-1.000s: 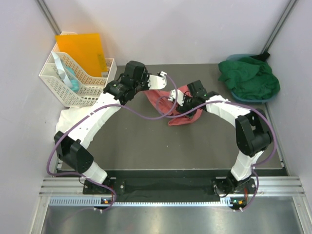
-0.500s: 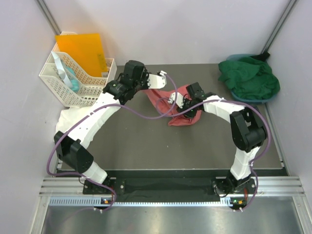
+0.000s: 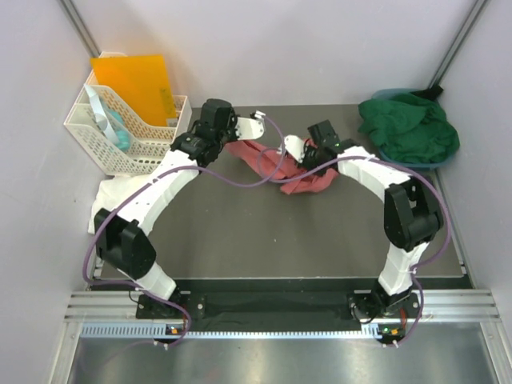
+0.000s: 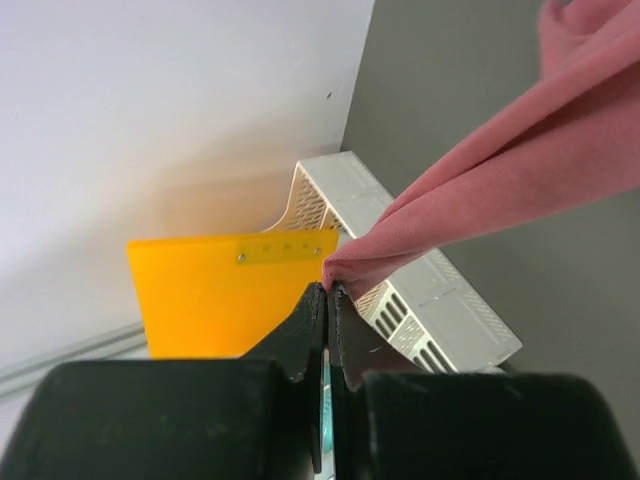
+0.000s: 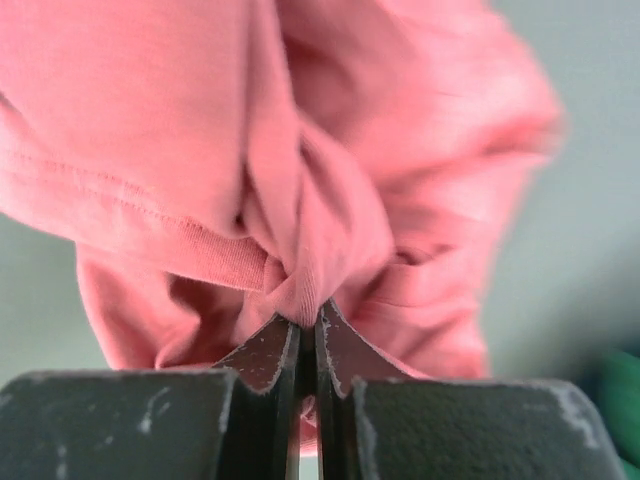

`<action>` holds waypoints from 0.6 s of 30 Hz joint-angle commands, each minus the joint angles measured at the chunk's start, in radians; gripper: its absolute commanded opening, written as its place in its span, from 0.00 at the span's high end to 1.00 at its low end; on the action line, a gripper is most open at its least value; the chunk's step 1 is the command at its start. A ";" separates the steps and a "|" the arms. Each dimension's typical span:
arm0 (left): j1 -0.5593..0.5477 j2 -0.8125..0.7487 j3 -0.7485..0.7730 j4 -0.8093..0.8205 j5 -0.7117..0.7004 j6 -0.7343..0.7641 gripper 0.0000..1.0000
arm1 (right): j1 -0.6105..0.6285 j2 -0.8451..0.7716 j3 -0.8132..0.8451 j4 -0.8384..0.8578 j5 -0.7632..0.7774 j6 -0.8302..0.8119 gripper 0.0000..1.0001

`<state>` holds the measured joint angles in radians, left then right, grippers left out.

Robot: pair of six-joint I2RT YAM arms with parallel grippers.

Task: Fold and stack the t-shirts
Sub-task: Flatten out the tshirt

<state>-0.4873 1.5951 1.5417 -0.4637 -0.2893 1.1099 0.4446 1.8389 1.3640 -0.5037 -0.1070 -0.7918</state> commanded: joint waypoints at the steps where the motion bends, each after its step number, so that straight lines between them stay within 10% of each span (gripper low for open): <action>1: 0.030 0.025 -0.029 0.187 -0.119 0.024 1.00 | -0.063 -0.159 0.200 -0.025 0.128 -0.090 0.99; 14: 0.107 0.172 0.032 0.508 -0.320 0.094 1.00 | -0.119 -0.240 0.233 0.336 0.329 -0.369 0.94; 18: 0.142 0.197 0.018 0.701 -0.382 0.241 1.00 | -0.135 -0.262 0.247 0.139 0.195 -0.348 0.88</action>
<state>-0.4088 1.7638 1.5448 0.0006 -0.5220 1.2068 0.3397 1.6455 1.5936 -0.3241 0.1509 -1.1252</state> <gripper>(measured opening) 0.018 0.102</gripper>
